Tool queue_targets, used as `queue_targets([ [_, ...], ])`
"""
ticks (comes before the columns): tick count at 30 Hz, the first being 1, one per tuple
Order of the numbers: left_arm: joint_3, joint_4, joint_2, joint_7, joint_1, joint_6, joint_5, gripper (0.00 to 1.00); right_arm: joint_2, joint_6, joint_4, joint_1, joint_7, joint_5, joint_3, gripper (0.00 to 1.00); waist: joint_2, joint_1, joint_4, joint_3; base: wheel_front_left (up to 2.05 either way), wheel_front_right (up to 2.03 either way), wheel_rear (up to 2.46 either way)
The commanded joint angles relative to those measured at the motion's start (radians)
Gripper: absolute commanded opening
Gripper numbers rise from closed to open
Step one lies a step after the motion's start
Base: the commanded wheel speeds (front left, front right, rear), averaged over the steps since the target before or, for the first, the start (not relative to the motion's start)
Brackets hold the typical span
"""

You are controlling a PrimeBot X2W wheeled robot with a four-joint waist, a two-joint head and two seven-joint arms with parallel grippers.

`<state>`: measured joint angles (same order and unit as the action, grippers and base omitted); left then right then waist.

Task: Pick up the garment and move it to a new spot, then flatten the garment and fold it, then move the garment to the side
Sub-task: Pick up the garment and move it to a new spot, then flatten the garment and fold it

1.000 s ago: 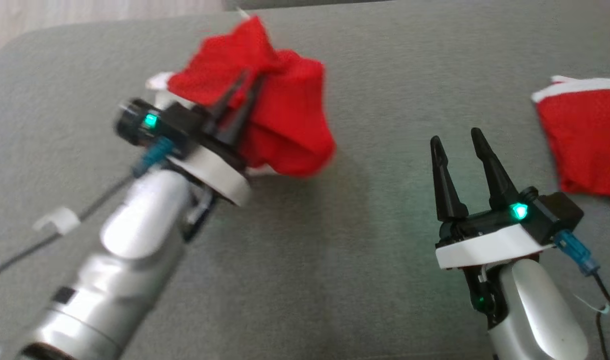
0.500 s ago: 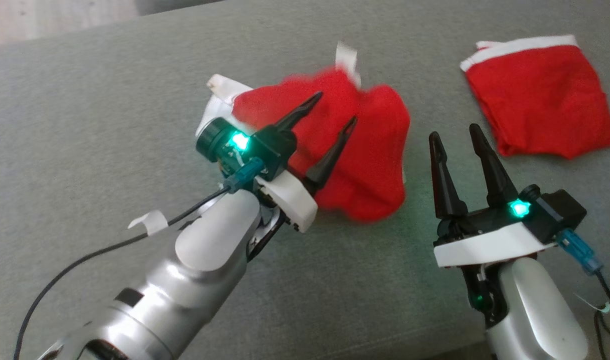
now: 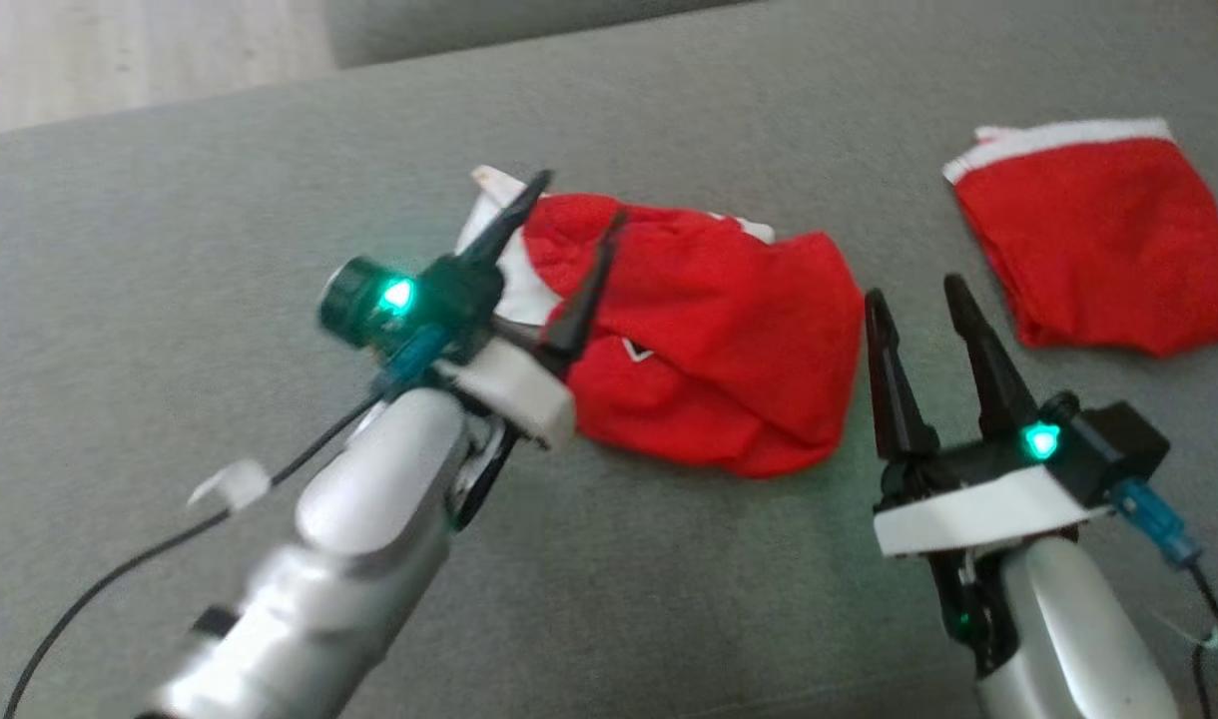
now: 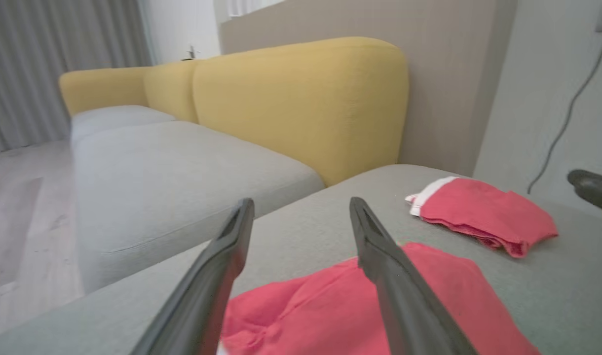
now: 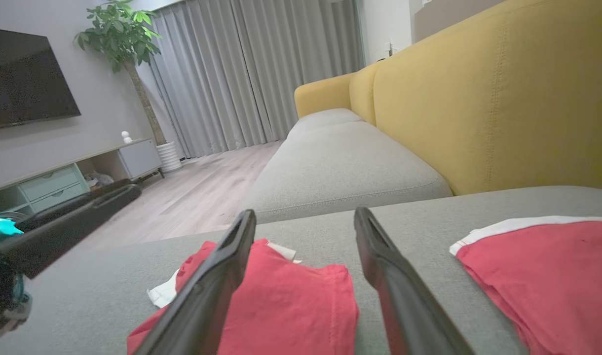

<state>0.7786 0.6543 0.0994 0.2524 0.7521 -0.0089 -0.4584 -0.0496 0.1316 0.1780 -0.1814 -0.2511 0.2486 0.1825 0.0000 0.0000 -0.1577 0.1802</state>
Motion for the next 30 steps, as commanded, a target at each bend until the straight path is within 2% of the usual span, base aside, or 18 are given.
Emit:
queue_targets([
  [1, -0.048, -0.047, 0.038, 0.009, -0.012, 0.011, -0.006, 1.0, -0.001, -0.001, -0.026, 0.0, -0.011, -0.008, 0.018, 1.0, 0.0, 0.0, 0.042, -0.036, 0.0, 0.0, 0.0],
  [7, -0.158, -0.201, 0.112, 0.009, -0.212, 0.063, 0.005, 1.0, -0.001, -0.001, -0.013, 0.029, -0.011, -0.022, 0.008, 1.0, 0.0, 0.0, 0.112, -0.074, 0.0, 0.0, 0.0],
  [13, -0.237, -0.323, 0.119, 0.009, -0.415, 0.101, 0.019, 1.0, -0.001, -0.001, -0.004, 0.054, -0.011, -0.031, -0.005, 1.0, 0.0, 0.0, 0.163, -0.081, 0.0, 0.0, 0.0],
  [17, -0.266, -0.355, 0.105, 0.009, -0.48, 0.1, 0.035, 1.0, -0.001, -0.001, -0.004, 0.058, -0.011, -0.032, -0.004, 1.0, 0.0, 0.0, 0.173, -0.075, 0.0, 0.0, 0.0],
  [24, -0.289, -0.355, 0.079, 0.009, -0.484, 0.079, 0.07, 1.0, -0.001, -0.001, 0.014, 0.05, -0.008, -0.046, -0.017, 1.0, 0.0, 0.0, 0.174, -0.06, 0.0, 0.0, 0.0],
  [30, -0.303, -0.346, 0.056, 0.009, -0.477, 0.059, 0.09, 1.0, -0.001, -0.001, 0.076, -0.007, 0.048, -0.075, -0.12, 1.0, 0.0, 0.0, 0.185, -0.029, 0.0, 0.0, 0.0],
])
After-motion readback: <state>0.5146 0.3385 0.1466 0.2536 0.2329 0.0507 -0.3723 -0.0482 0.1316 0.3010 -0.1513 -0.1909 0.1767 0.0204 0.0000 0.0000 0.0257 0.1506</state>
